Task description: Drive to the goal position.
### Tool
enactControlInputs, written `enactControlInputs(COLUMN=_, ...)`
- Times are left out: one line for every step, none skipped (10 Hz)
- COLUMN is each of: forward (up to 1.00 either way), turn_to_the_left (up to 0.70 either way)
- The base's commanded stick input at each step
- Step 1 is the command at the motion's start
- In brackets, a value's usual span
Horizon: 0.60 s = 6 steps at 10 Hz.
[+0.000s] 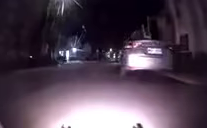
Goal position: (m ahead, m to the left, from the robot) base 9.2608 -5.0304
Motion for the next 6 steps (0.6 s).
enactControlInputs(forward=0.60, turn_to_the_left=0.00)
enactControlInputs(forward=0.60, turn_to_the_left=0.00)
enactControlInputs(forward=0.60, turn_to_the_left=0.00)
enactControlInputs(forward=0.60, turn_to_the_left=0.00)
enactControlInputs(forward=0.60, turn_to_the_left=0.00)
enactControlInputs(forward=0.60, turn_to_the_left=0.00)
